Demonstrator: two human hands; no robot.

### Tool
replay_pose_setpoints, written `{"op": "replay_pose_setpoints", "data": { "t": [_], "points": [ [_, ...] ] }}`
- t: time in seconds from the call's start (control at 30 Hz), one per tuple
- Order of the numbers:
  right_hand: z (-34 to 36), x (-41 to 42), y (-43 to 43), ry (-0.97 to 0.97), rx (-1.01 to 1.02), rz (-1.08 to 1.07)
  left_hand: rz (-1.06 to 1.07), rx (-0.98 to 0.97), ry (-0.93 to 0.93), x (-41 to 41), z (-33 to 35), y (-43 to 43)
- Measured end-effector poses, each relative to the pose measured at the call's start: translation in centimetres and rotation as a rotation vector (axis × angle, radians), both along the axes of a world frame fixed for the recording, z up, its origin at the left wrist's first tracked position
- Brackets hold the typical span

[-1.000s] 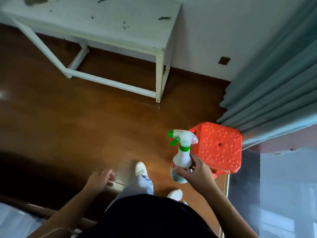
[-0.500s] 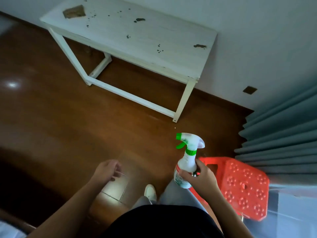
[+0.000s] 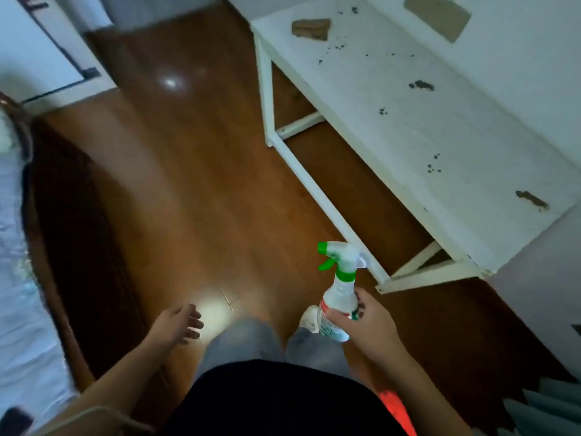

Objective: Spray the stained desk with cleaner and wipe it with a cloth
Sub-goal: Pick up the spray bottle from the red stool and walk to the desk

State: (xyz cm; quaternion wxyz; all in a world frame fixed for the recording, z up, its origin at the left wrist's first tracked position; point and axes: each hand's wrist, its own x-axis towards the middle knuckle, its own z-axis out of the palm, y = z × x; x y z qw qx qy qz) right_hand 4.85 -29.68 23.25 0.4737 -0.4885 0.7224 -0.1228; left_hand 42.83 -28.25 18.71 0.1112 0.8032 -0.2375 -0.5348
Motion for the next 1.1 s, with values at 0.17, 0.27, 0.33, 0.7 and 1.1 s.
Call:
{"op": "replay_pose_setpoints", "data": {
  "t": [0.17, 0.27, 0.33, 0.7, 1.1],
  "points": [
    [0.3, 1.9, -9.1, -0.029, 0.016, 0.241, 0.141, 0.046, -0.017, 2.0, 0.8, 0.4],
    [0.2, 3.7, -13.8, -0.038, 0.036, 0.285, 0.174, 0.071, -0.021, 3.0, 0.0, -0.9],
    [0.2, 5.0, -16.5, -0.055, 0.047, 0.300, 0.179, 0.085, -0.013, 3.9, -0.6, -3.0],
    [1.8, 10.2, -30.1, -0.070, 0.056, 0.190, 0.014, -0.067, 0.047, 6.5, 0.9, -27.6],
    [0.7, 13.2, -47.1, -0.011, 0.071, 0.224, 0.070, -0.036, 0.034, 9.2, 0.7, -43.1]
  ]
}}
